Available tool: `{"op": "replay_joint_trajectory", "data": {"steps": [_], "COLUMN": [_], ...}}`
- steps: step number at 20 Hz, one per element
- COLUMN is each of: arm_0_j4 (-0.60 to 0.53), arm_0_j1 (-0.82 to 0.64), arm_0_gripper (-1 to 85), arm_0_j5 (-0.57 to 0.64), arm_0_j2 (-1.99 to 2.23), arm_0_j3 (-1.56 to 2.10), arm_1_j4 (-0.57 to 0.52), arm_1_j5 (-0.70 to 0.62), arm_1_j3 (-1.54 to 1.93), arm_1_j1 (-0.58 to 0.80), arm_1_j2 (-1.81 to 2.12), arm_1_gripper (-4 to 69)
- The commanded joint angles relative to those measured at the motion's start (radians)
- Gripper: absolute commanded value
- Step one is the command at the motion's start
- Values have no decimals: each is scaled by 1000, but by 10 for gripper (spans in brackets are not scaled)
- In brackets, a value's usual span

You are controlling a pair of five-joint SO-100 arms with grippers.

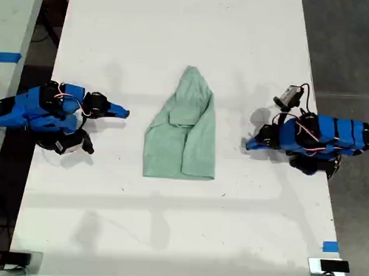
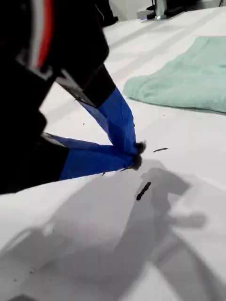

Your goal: Fold t shirt

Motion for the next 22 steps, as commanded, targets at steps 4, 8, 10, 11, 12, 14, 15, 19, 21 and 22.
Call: {"op": "replay_joint_trajectory", "data": {"steps": [4, 8, 10, 11, 12, 14, 15, 19, 21, 22], "arm_0_j4": [3, 3, 2, -3, -5, -44, -101, -75, 74, 95], "arm_0_j1": [51, 52, 49, 51, 57, 72, 78, 127, 193, 225], "arm_0_gripper": [-1, -1, -1, -1, -1, -2, -3, -2, 36, 104], "arm_0_j5": [3, 3, 3, 8, 9, 11, 48, -114, -216, -236], "arm_0_j2": [9, 9, 9, 9, 9, 8, -37, -881, -1221, -1331], "arm_0_j3": [-11, -11, -11, -11, -11, -12, -46, -518, -792, -874], "arm_1_j4": [-32, -32, -32, -32, -32, -32, -32, -35, -35, -35], "arm_1_j5": [-77, -77, -78, -77, -77, -77, -77, -81, -81, -83], "arm_1_j3": [54, 54, 54, 54, 54, 54, 54, 54, 54, 54], "arm_1_j1": [-3, -3, -2, -3, -5, -2, -2, 0, 0, -2], "arm_1_j2": [15, 15, 15, 15, 15, 15, 15, 15, 15, 15], "arm_1_gripper": [-15, -15, -15, -15, -15, -15, -15, -15, -15, -15]}}
